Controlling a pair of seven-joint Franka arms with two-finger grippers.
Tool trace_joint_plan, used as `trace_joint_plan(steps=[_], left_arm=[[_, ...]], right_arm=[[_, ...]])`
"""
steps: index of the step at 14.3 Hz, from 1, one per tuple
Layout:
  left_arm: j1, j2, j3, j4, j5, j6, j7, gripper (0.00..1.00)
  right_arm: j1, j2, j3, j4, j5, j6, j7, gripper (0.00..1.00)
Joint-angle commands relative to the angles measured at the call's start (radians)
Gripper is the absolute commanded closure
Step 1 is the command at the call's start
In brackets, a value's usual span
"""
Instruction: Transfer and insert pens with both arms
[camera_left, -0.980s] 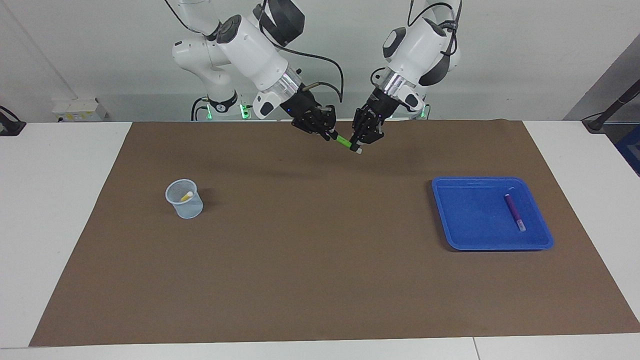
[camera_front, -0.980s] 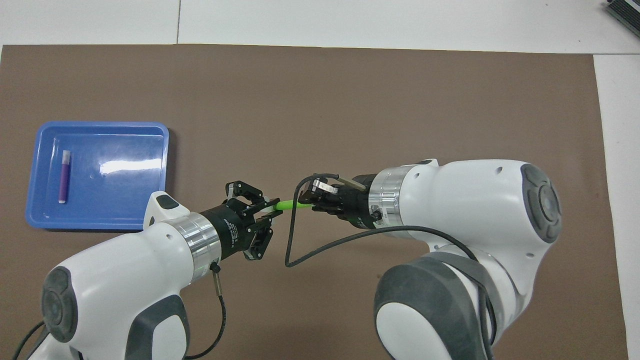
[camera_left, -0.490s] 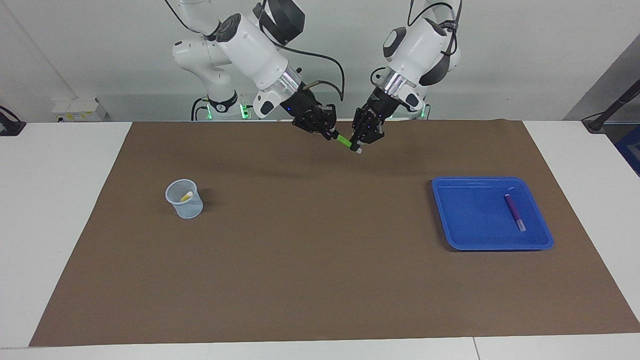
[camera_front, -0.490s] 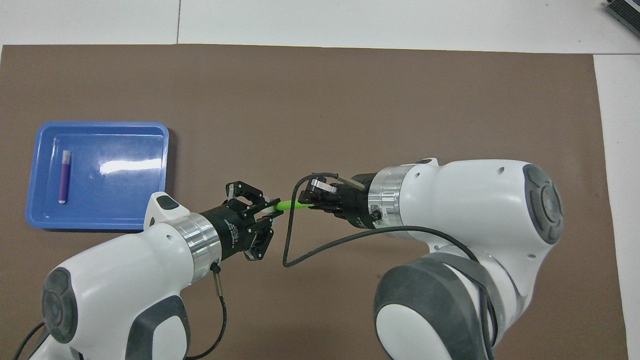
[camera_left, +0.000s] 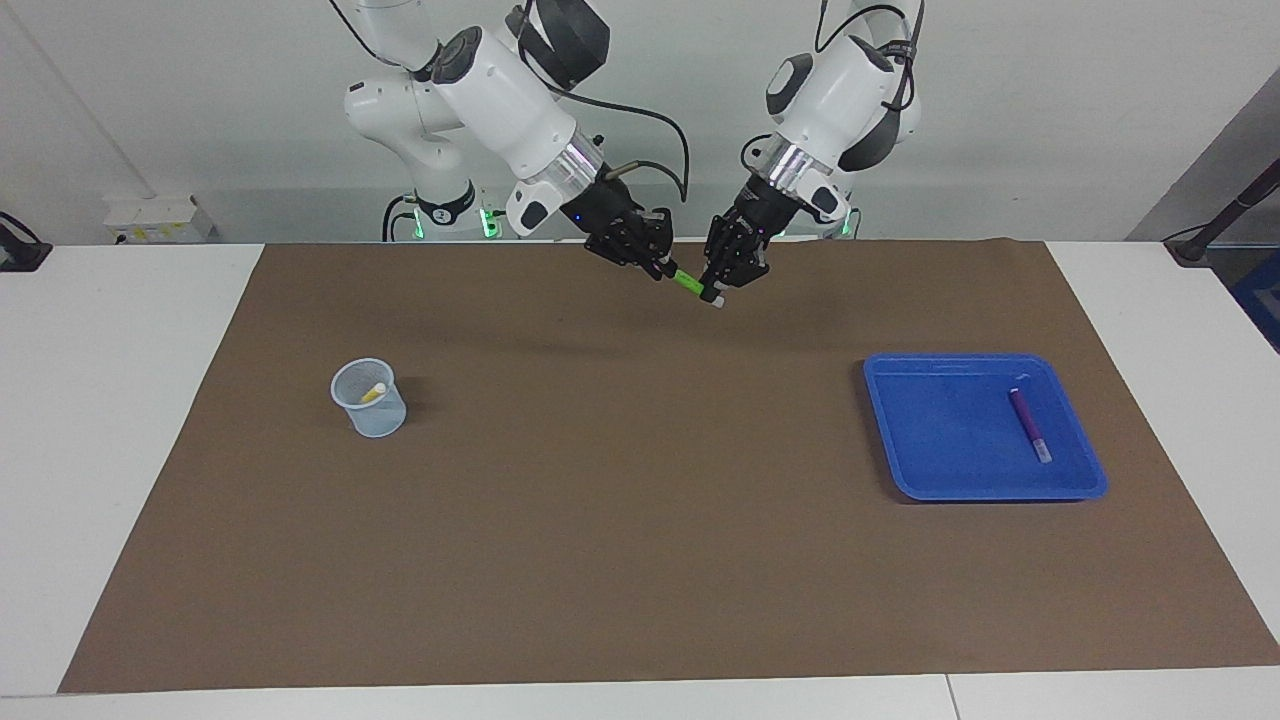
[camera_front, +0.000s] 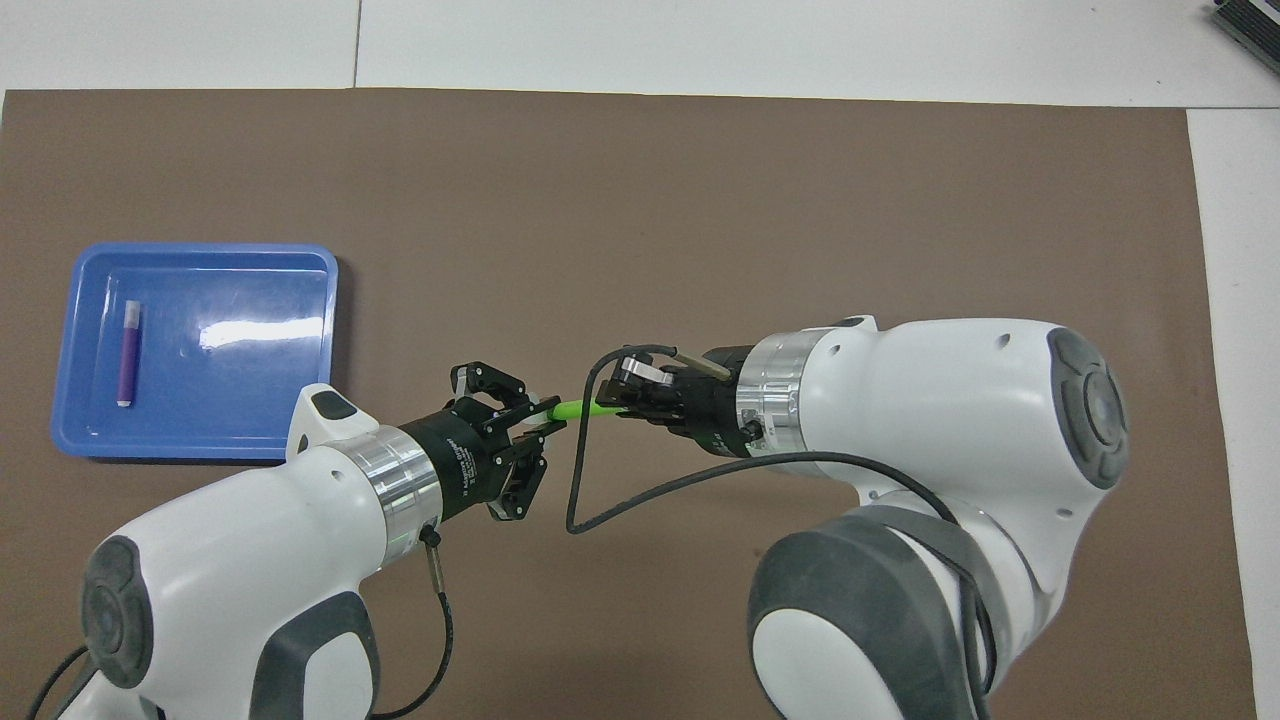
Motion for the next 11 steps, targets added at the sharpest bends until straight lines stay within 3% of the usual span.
trace_joint_plan(steps=[1,2,4,7,9,10,11], left_arm=[[-0.012,-0.042,0.005,-0.032,-0.011,0.015,0.009,0.77],[-0.012,-0.042,0.005,-0.030,-0.011,0.016,0.010,0.70],[-0.012,-0.042,0.005,-0.032,-0.011,0.018,0.010,0.41],[-0.012,-0.045,0.005,-0.030,-0.011,0.019,0.010,0.34],[-0.012,-0.046,0.005,-0.030,-0.011,0.019,0.010,0.31],[-0.010,-0.046,0.005,-0.032,-0.011,0.018,0.010,0.16],[-0.010,-0.046,0.006,-0.032,-0.011,0.018,0.010,0.08]], right_arm=[[-0.012,0.000,0.005,-0.008,-0.002,0.007,0.000,1.00],[-0.012,0.000,0.005,-0.008,-0.003,0.005,-0.002,1.00],[-0.013,0.000,0.003,-0.008,-0.005,0.004,-0.014,1.00],[-0.044,0.000,0.000,-0.006,-0.025,-0.033,-0.087,1.00],[-0.056,0.000,-0.001,0.005,-0.104,-0.088,-0.147,1.00],[-0.080,0.000,-0.001,0.008,-0.150,-0.117,-0.187,1.00],[-0.103,0.002,0.000,0.018,-0.187,-0.152,-0.240,1.00]])
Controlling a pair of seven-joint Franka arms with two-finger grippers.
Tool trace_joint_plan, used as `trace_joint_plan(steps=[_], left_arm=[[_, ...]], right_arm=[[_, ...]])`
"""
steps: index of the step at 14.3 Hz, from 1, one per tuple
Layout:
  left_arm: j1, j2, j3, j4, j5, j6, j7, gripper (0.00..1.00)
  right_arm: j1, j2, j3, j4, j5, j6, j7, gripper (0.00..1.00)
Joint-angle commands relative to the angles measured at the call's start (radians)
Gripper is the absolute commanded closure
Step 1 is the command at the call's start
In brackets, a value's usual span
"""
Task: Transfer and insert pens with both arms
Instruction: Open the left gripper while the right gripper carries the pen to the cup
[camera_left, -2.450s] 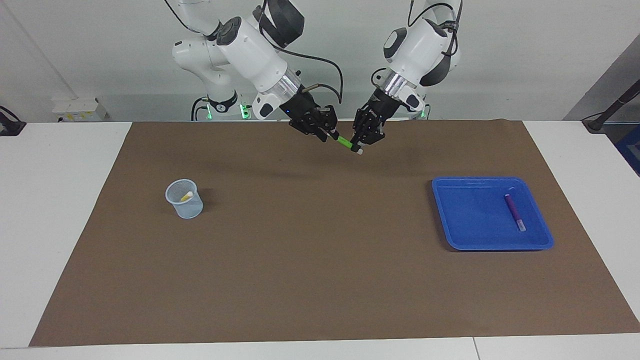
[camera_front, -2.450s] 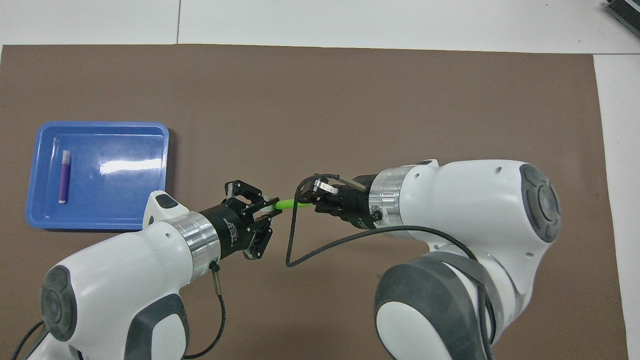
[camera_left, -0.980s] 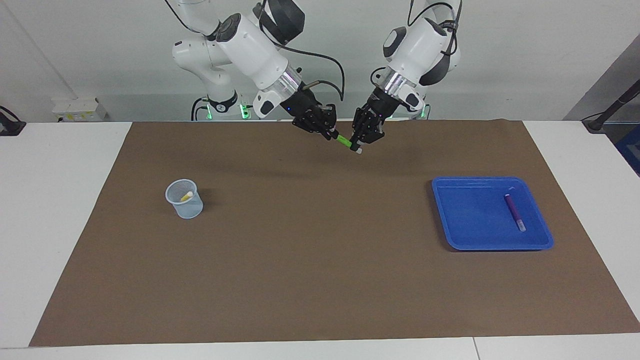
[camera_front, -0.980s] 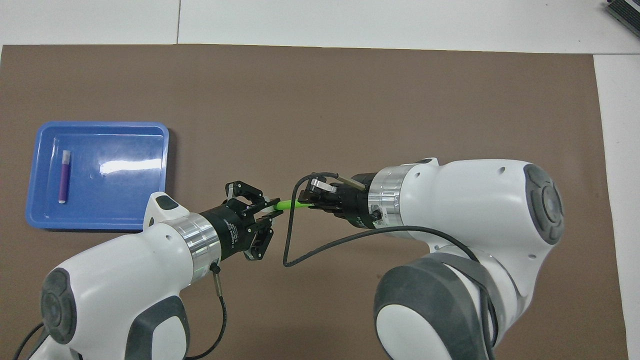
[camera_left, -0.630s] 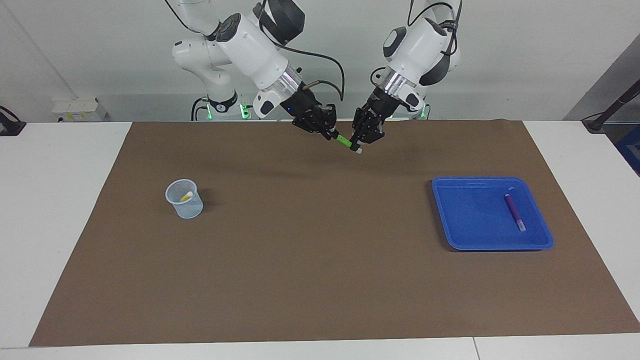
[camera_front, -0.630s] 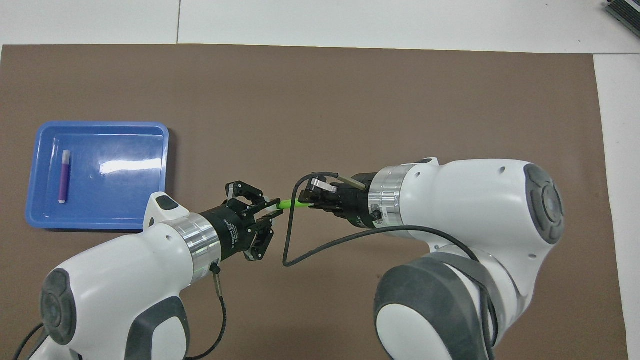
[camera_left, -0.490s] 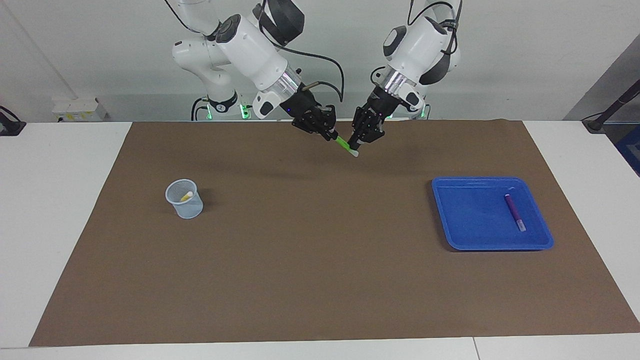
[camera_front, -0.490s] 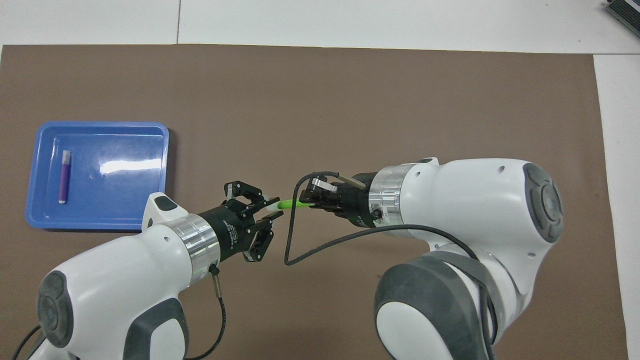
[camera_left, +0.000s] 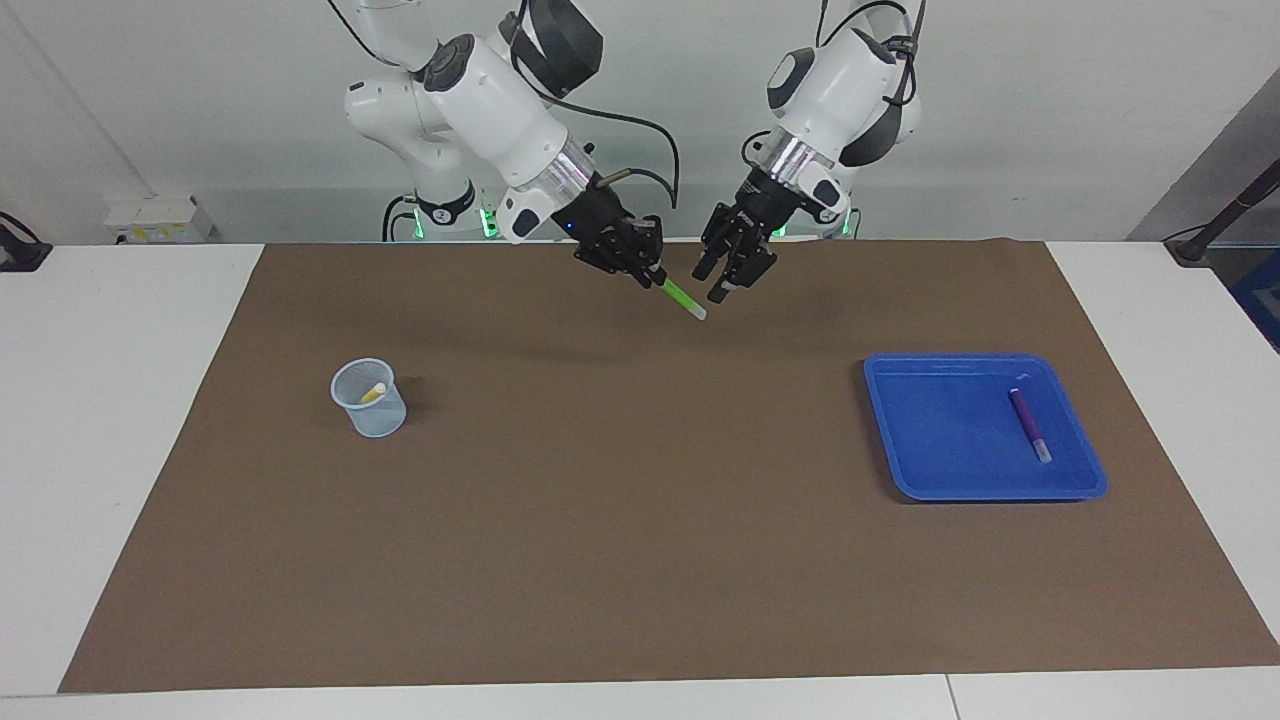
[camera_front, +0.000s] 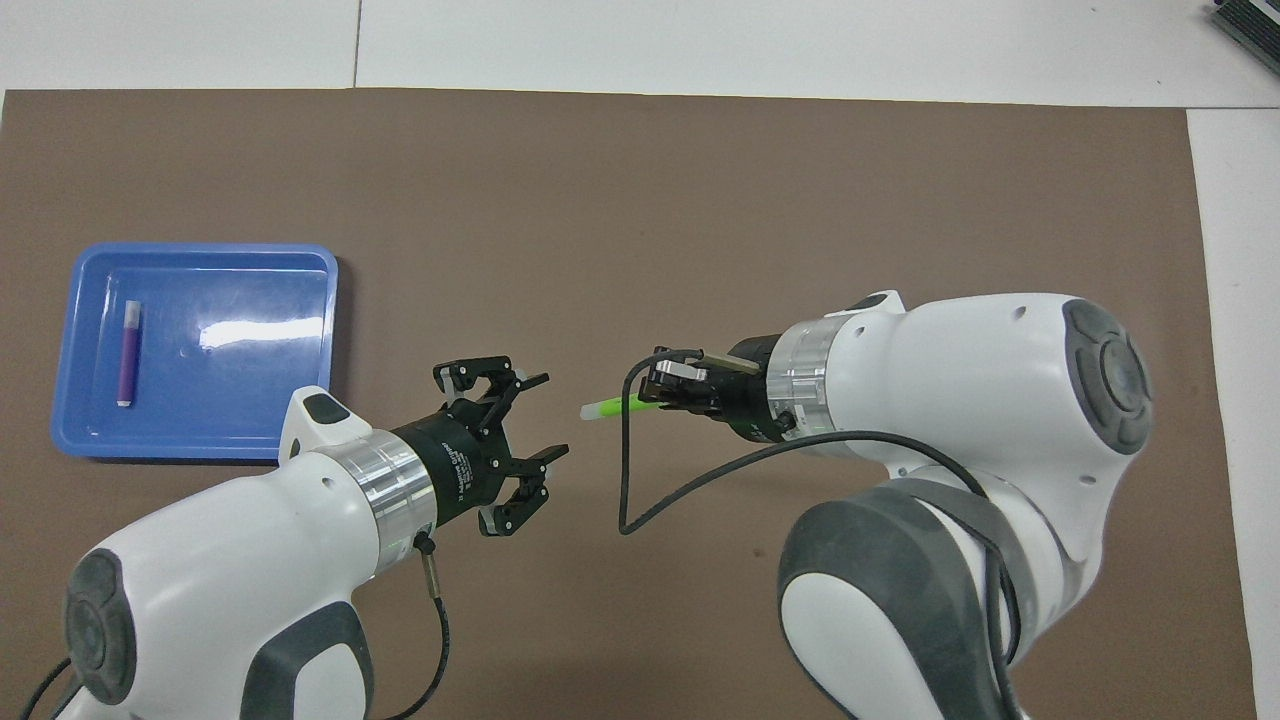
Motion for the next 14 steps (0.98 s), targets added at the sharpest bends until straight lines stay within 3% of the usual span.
trace_joint_plan(steps=[1,4,8,12,14], left_arm=[[-0.004,-0.030,0.007,-0.032,-0.011,0.014,0.008,0.08],[0.022,-0.036,0.010,-0.033,-0.011,-0.015,0.116,0.09],[0.146,-0.065,0.013,-0.030,-0.011,-0.254,0.507,0.11],[0.333,-0.087,0.013,-0.030,-0.009,-0.433,0.915,0.15],[0.448,-0.101,0.015,-0.030,0.000,-0.522,1.140,0.16]], right_arm=[[-0.068,-0.001,0.007,0.033,-0.100,-0.113,-0.156,1.00],[-0.157,-0.003,0.007,0.077,-0.243,-0.282,-0.361,1.00],[-0.245,-0.017,0.007,0.152,-0.476,-0.494,-0.665,1.00],[-0.320,-0.029,0.007,0.119,-0.637,-0.493,-0.905,1.00],[-0.357,-0.041,0.007,0.076,-0.682,-0.421,-1.021,1.00]])
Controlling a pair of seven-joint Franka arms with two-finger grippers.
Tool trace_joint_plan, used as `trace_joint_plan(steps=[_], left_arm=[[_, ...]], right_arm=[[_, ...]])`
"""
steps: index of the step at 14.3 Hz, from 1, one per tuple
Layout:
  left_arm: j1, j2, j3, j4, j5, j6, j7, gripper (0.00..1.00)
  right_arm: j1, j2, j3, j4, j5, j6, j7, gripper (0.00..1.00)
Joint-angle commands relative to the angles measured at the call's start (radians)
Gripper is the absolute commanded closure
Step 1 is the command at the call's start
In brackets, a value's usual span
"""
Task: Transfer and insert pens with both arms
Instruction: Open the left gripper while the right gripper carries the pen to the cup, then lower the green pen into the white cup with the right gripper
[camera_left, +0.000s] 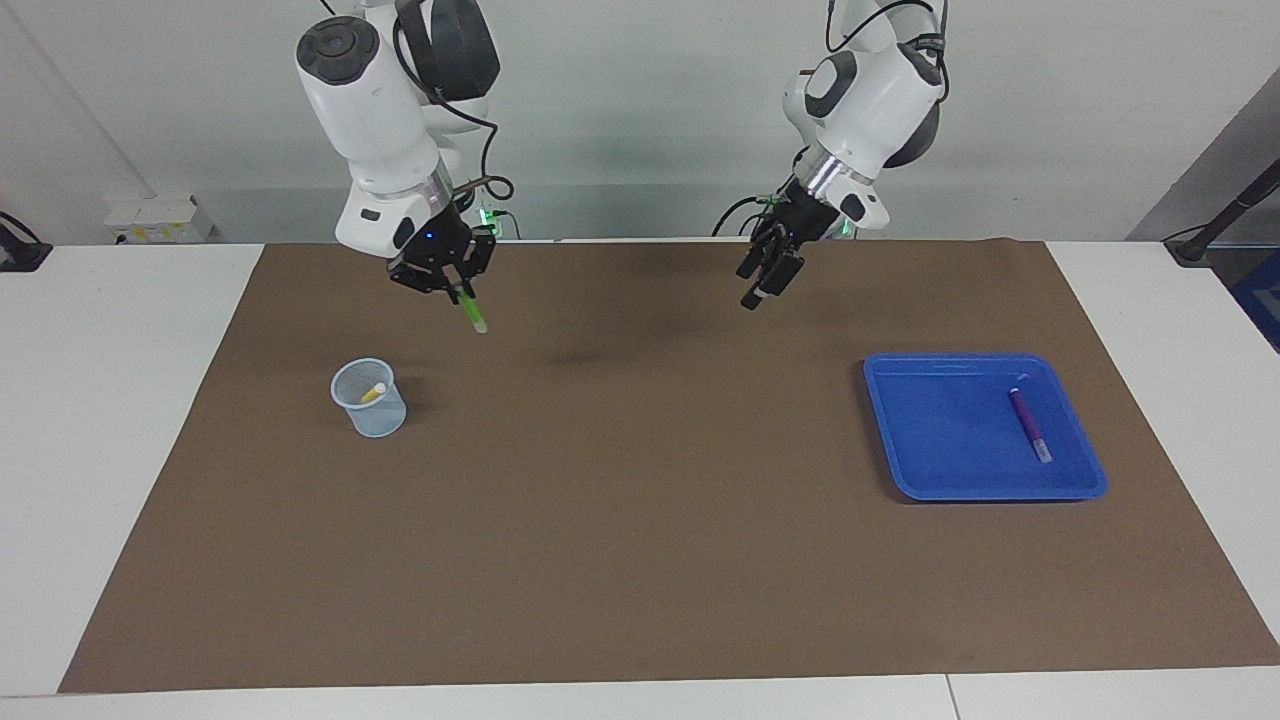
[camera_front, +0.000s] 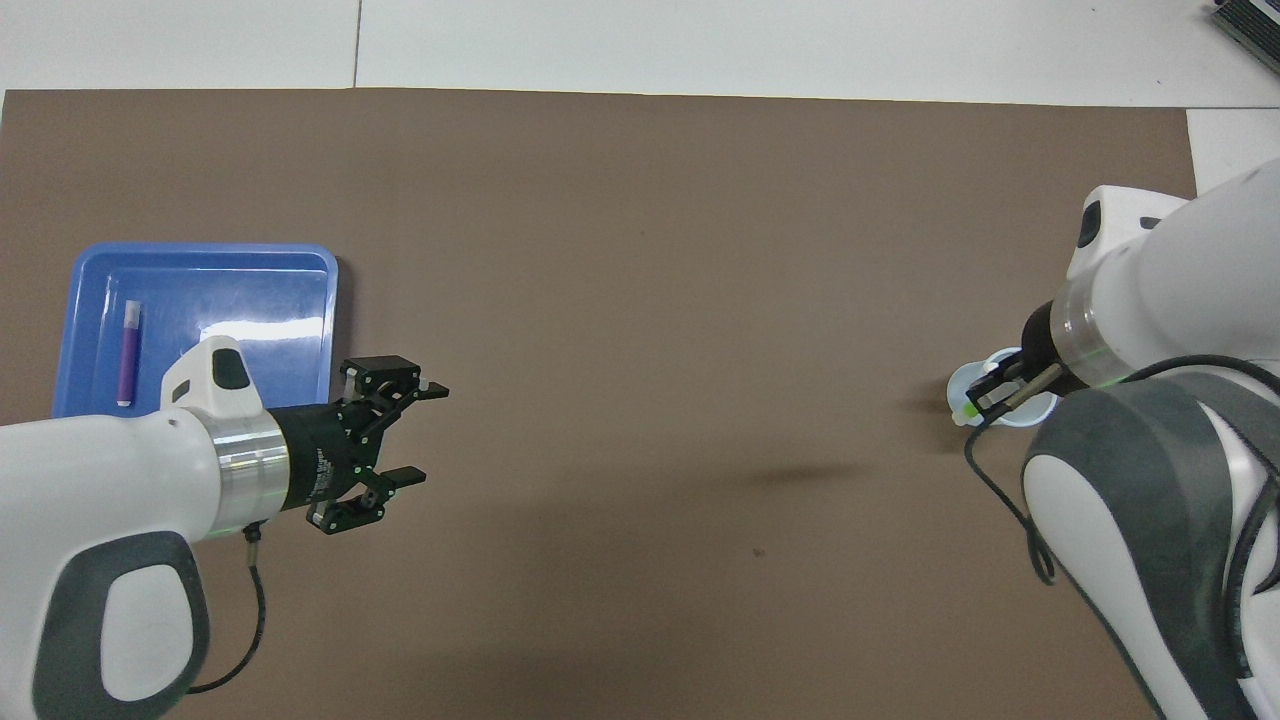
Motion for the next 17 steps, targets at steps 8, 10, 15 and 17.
trace_joint_plan(steps=[8,10,15,17], left_arm=[[0.329,-0.040,-0.008,-0.024,0.259,-0.225,0.849,0.21],[0.369,-0.029,-0.009,-0.022,0.324,-0.214,0.971,0.21],[0.438,0.075,-0.008,-0.009,0.414,-0.104,1.158,0.21],[0.476,0.129,-0.009,0.016,0.430,-0.069,1.232,0.21]], right_arm=[[-0.119,-0.059,0.014,-0.262,-0.055,0.353,-0.266,1.00],[-0.148,-0.062,0.014,-0.302,-0.055,0.408,-0.311,1.00],[-0.170,-0.067,0.015,-0.322,-0.052,0.417,-0.327,0.35],[-0.162,-0.067,0.017,-0.299,-0.039,0.376,-0.325,0.00]])
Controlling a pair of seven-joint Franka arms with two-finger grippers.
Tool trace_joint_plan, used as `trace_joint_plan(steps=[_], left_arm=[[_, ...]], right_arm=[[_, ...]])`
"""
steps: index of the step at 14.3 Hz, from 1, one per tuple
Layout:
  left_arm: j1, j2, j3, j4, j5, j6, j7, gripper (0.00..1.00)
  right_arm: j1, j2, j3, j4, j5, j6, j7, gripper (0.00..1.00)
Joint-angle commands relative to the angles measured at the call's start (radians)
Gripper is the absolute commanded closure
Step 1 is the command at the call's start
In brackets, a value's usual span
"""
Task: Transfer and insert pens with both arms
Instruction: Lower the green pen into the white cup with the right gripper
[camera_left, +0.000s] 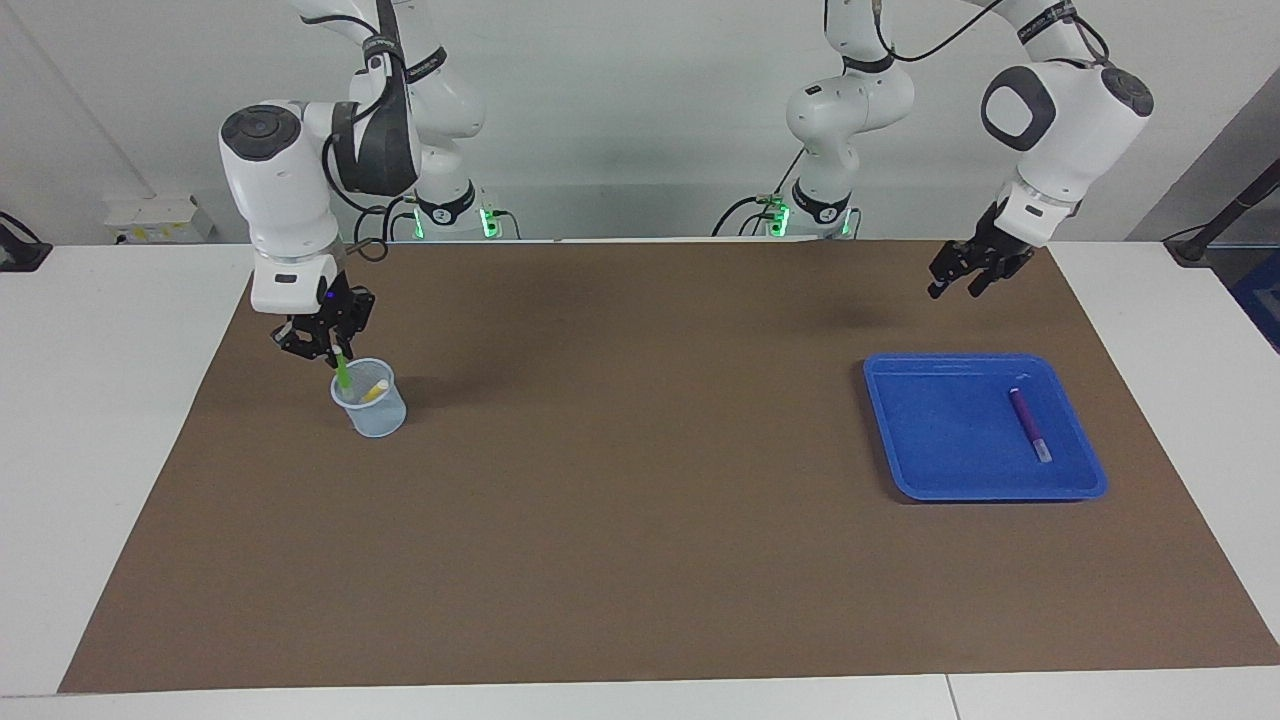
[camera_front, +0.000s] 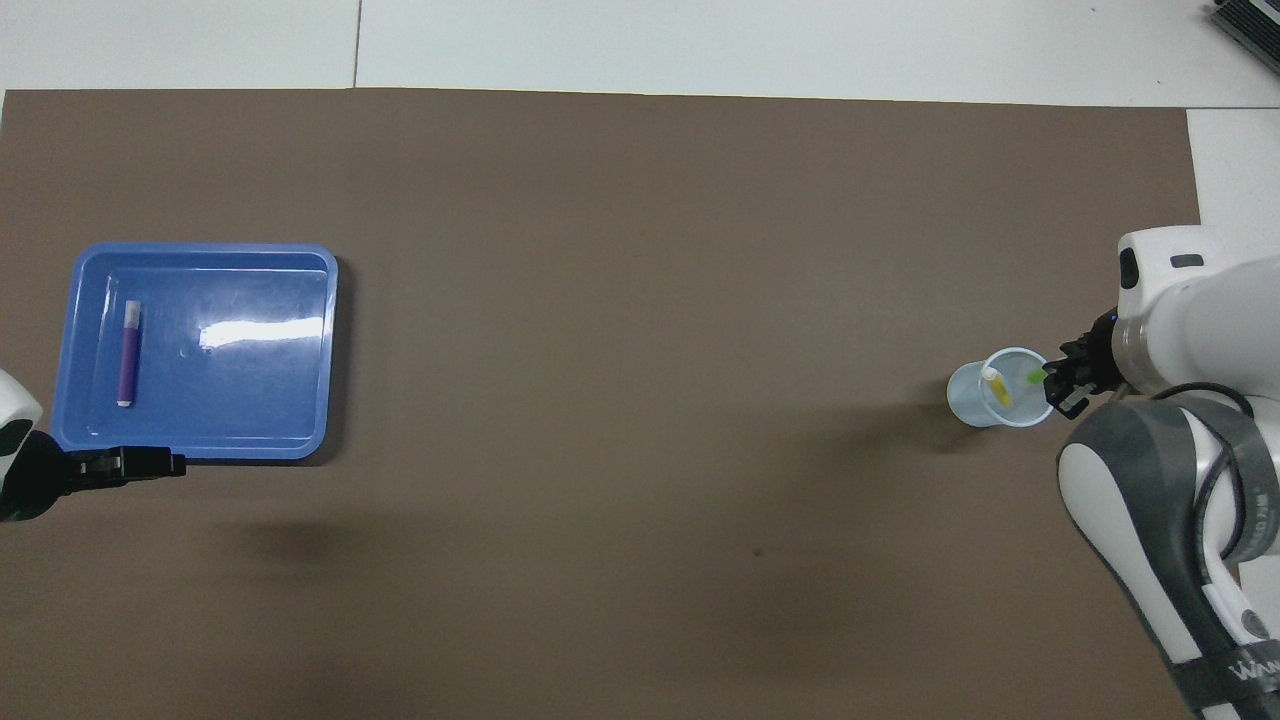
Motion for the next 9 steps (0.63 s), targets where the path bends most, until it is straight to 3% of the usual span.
trace_joint_plan(steps=[1,4,7,9], left_arm=[[0.050,0.091,-0.010,0.038,0.049,0.058,0.108,0.22],[0.065,0.147,-0.010,0.061,0.072,0.109,0.128,0.24],[0.067,0.214,-0.007,0.084,0.089,0.190,0.131,0.26],[0.081,0.257,-0.007,0.123,0.100,0.201,0.137,0.26]], right_arm=[[0.001,-0.034,0.014,0.017,0.002,-0.066,-0.007,0.00],[0.032,-0.034,0.019,0.104,0.022,-0.148,0.004,0.00],[0.048,-0.034,0.019,0.142,0.216,-0.250,0.189,0.00],[0.078,-0.035,0.020,0.143,0.304,-0.253,0.316,0.00]])
